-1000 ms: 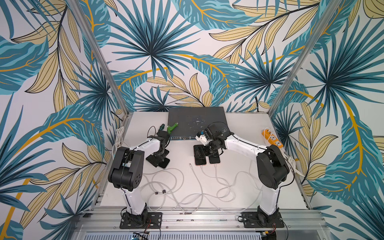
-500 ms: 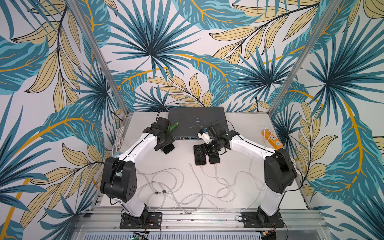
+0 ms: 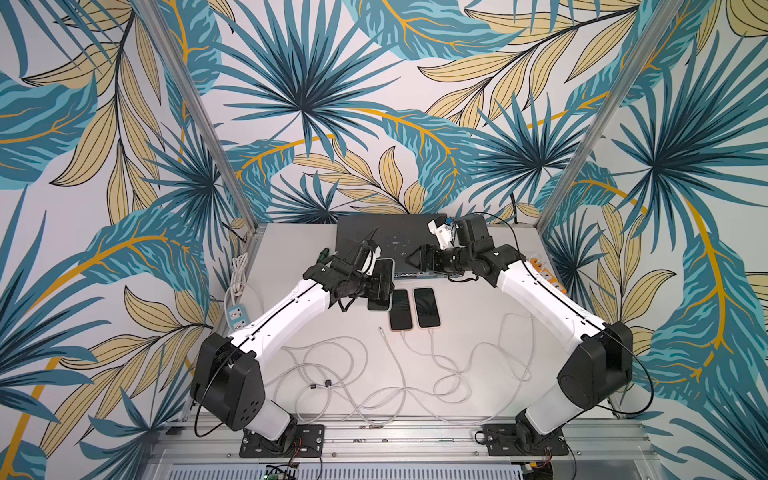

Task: Plug the charging cable into the phone
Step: Pick up the phone at the center of the board.

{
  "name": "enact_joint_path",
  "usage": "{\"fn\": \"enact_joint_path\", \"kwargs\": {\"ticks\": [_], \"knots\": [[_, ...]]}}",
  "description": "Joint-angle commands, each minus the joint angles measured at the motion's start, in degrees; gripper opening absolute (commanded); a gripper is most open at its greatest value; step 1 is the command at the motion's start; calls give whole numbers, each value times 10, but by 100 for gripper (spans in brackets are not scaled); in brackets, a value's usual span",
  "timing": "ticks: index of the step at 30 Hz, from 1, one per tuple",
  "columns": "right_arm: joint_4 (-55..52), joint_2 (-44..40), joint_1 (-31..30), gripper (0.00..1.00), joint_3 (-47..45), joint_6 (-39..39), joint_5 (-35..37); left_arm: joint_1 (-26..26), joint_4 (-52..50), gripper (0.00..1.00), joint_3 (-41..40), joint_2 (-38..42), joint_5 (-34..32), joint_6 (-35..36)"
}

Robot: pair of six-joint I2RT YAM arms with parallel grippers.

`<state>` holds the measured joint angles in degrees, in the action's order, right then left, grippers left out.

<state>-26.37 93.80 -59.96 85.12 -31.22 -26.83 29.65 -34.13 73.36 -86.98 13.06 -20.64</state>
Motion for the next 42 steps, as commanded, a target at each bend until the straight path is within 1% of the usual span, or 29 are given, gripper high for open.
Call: {"fn": "enact_joint_path", "kwargs": {"ticks": [1,5,9,14,17,20,22,24,28,32,34,35,36,37,38,39,40,42], "knots": [[34,21,-1,74,-10,-67,-46,11,51,30,-3,17,33,25],[52,28,-4,72,-9,-84,-80,25,45,30,9,5,32,37],[30,35,-6,72,-10,-81,-78,33,41,28,19,-9,40,41],[21,58,-7,65,-15,-86,-77,38,53,28,17,-8,48,36],[15,72,-7,64,-14,-87,-74,38,61,29,18,-6,58,30],[18,80,-7,57,-12,-87,-81,40,67,29,18,-6,65,24],[21,83,-7,47,-11,-87,-82,42,69,29,18,-9,62,23],[31,83,-7,40,-12,-90,-91,44,72,29,19,-12,63,21],[94,71,-7,33,-37,-122,-125,45,72,32,28,-19,56,20],[95,68,-7,16,-41,-124,-126,45,76,32,40,-29,54,13],[96,64,-7,11,-42,-118,-126,45,75,34,46,-32,54,12],[91,60,-6,8,-42,-111,-120,45,74,37,49,-32,56,11],[86,54,-6,5,-42,-101,-112,45,72,44,52,-31,59,12],[83,48,-4,1,-45,-93,-108,45,70,53,54,-29,61,12],[83,41,0,0,-48,-83,-108,45,68,66,54,-25,59,11],[86,33,5,0,-49,-70,-120,45,63,76,54,-18,44,8],[97,26,11,0,-53,-55,-150,45,60,82,51,-7,34,6],[119,-4,27,0,-65,-27,-195,45,59,85,42,19,41,10]]}}
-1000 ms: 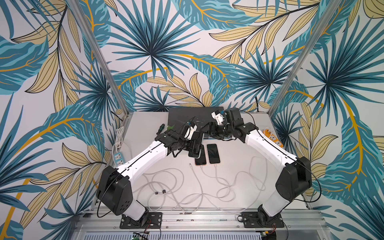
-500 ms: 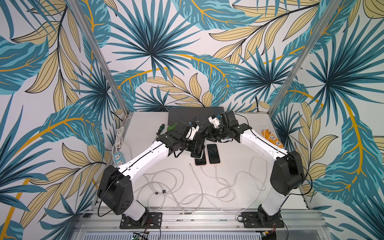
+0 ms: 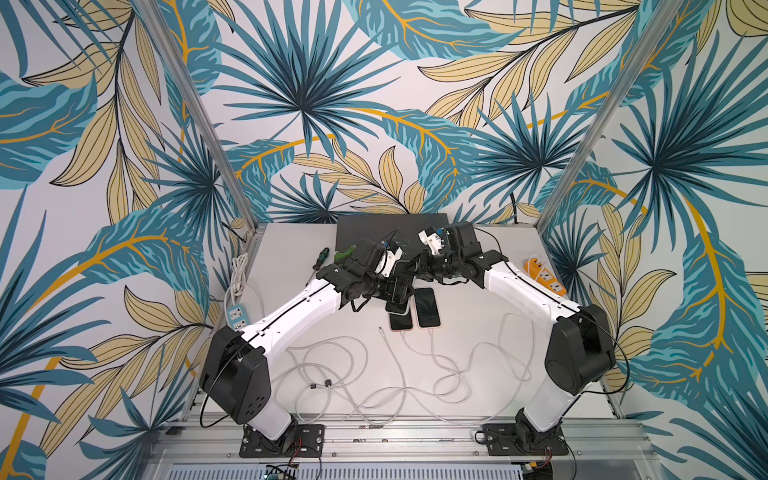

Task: Plug the charging cable into the phone
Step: Pick up the phone at the center of the board.

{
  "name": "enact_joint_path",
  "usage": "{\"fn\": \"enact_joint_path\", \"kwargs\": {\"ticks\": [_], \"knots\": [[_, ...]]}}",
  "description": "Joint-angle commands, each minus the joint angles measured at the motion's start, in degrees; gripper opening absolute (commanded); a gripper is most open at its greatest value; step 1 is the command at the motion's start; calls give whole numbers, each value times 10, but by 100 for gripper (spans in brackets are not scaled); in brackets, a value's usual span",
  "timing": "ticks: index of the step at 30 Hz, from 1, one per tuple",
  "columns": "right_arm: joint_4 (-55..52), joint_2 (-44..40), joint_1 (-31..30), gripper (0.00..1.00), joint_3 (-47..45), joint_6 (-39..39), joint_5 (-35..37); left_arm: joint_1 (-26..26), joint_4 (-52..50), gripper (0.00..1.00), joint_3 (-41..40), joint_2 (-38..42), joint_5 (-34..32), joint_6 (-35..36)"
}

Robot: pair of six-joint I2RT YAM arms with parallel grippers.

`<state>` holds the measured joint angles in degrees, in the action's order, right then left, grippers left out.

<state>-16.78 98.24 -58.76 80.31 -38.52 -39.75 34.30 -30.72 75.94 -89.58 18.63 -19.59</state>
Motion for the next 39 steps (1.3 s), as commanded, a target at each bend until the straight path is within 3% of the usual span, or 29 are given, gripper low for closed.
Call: {"fn": "enact_joint_path", "kwargs": {"ticks": [1,9,14,19,22,25,27,33,34,36,37,39], "knots": [[22,-63,21,0,-21,64,-82,-3,26,85,13,60,3,-1],[14,-156,43,0,-49,147,-222,-6,92,83,-17,115,232,-28],[77,-184,44,0,-74,115,-268,-7,127,80,-19,102,281,-48],[125,-203,44,0,-92,91,-277,-7,171,68,-21,81,326,-74],[137,-203,43,0,-96,82,-281,-7,203,59,-28,81,350,-94],[154,-201,44,0,-97,71,-286,-7,231,42,-35,76,375,-114],[156,-199,44,0,-93,72,-290,-7,234,24,-40,76,381,-115],[154,-194,44,1,-89,72,-294,-7,234,0,-44,80,381,-119],[136,-193,44,30,-84,83,-288,-7,224,0,-39,78,375,-117],[76,-193,47,59,-71,120,-257,-9,179,0,-26,79,341,-98],[42,-196,51,69,-67,137,-225,-13,146,0,-18,80,309,-88],[4,-205,72,75,-75,147,-161,-41,109,0,-18,87,242,-103]]}}
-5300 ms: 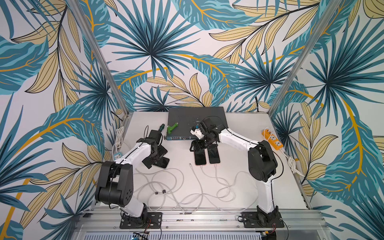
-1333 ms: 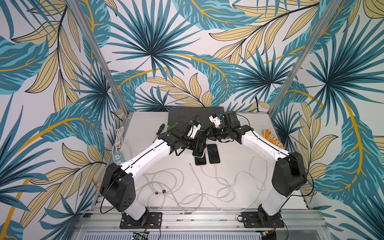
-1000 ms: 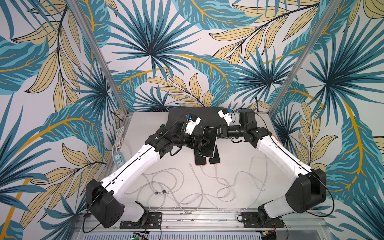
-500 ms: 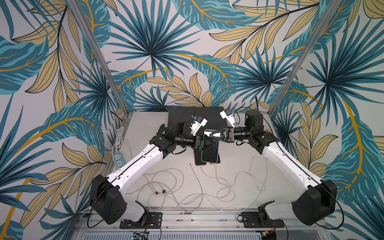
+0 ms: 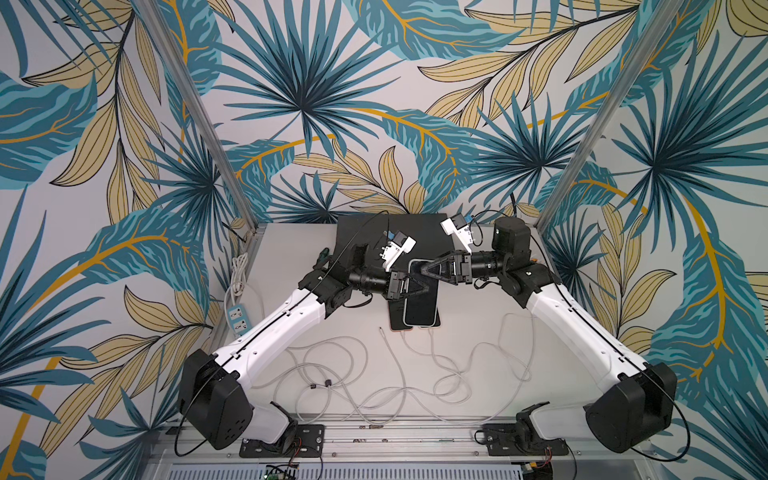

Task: Plug the charging cable into the phone
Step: Pick up the phone at the center of the board, then pick up the charging cable from the center of the board.

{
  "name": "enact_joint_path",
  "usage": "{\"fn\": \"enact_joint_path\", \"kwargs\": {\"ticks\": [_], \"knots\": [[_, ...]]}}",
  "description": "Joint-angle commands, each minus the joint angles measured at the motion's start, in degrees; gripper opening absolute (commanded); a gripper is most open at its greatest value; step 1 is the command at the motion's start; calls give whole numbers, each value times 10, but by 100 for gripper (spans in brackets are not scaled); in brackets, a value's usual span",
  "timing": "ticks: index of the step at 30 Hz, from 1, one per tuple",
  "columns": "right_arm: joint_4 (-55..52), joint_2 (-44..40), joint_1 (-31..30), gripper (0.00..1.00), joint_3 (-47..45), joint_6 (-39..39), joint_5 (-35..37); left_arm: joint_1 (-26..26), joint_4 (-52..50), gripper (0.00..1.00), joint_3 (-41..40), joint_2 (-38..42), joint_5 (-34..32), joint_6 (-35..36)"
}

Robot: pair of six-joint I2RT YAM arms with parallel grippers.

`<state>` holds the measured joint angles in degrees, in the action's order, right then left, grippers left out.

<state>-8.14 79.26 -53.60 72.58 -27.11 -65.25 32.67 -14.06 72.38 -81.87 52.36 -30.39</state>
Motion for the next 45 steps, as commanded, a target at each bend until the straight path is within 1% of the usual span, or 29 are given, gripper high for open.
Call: {"fn": "enact_joint_path", "kwargs": {"ticks": [1,2,4,5,7,9,11,14,16,18,22,27,31,34,39,45], "knots": [[-86,-20,35,76,-8,26,128,-51,-55,0,3,17,-116,-20],[-96,-23,49,78,-17,22,170,-88,-50,0,-17,25,-136,-54],[-153,-16,60,76,-14,38,244,-161,-52,0,-64,44,-171,-106],[-177,-6,60,74,-12,44,261,-191,-67,0,-79,53,-192,-112],[-190,17,50,68,-20,34,278,-228,-85,0,-101,75,-221,-110],[-204,46,17,65,-21,44,303,-247,-101,0,-114,95,-246,-107],[-233,86,-32,62,-6,68,345,-259,-112,0,-125,115,-266,-101],[-273,159,-98,57,29,90,381,-283,-99,0,-149,142,-267,-99],[-304,211,-138,44,58,112,421,-299,-97,0,-162,156,-266,-98],[-345,262,-176,42,95,136,463,-317,-101,0,-171,162,-261,-101],[-396,337,-232,43,161,162,517,-339,-118,0,-178,162,-260,-97],[-421,389,-255,43,204,158,565,-344,-126,0,-185,174,-266,-90],[-428,425,-275,43,230,165,566,-343,-123,0,-192,174,-266,-91],[-441,455,-284,42,257,170,581,-344,-121,0,-194,167,-258,-90],[-440,471,-290,41,276,167,589,-344,-120,0,-193,161,-251,-88],[-455,495,-303,34,291,165,610,-344,-129,0,-189,159,-254,-80]]}}
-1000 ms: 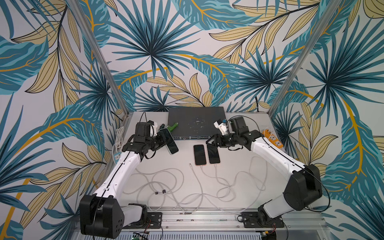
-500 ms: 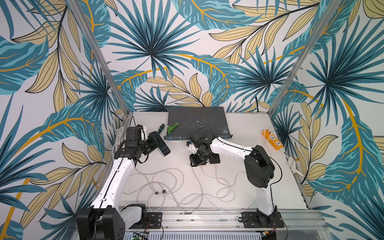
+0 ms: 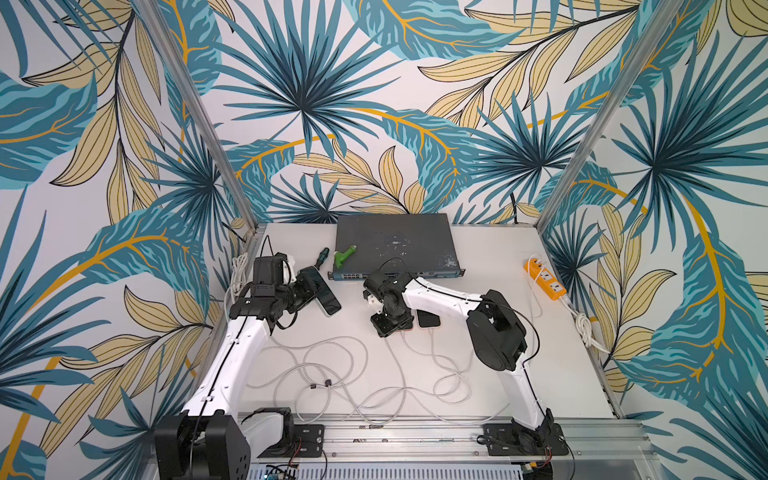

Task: Plug the charging cable into the phone
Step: Pick up the charging cable from the center of the board.

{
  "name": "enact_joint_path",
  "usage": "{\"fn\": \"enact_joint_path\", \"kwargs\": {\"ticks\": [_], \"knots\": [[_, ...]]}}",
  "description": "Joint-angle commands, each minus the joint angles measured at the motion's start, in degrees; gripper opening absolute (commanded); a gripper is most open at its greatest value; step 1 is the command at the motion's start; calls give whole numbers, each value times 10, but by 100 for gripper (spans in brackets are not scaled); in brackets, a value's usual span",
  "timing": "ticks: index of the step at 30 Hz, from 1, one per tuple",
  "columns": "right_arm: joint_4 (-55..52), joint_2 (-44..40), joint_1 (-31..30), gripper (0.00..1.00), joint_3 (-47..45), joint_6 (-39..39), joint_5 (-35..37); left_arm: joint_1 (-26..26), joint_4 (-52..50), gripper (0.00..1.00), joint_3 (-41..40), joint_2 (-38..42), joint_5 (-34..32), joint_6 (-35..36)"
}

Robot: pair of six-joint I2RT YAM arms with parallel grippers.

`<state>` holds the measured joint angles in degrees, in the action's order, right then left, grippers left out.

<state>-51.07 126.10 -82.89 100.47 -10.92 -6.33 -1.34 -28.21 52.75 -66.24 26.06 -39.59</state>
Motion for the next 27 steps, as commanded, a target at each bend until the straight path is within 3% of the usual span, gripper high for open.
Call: {"fn": "enact_joint_path", "kwargs": {"ticks": [1,18,20,23,27], "knots": [[-32,31,-13,34,15,5,26,-4,12,0,7,2,10,13],[-101,77,-35,19,66,-31,115,-4,10,0,-2,-4,9,21],[-94,78,-35,15,62,-31,124,-4,14,0,-5,-4,9,18],[-60,63,-34,0,40,-23,151,-4,23,0,-12,-2,23,14],[19,-13,-10,0,-14,-8,120,-4,38,0,-18,6,53,19]]}}
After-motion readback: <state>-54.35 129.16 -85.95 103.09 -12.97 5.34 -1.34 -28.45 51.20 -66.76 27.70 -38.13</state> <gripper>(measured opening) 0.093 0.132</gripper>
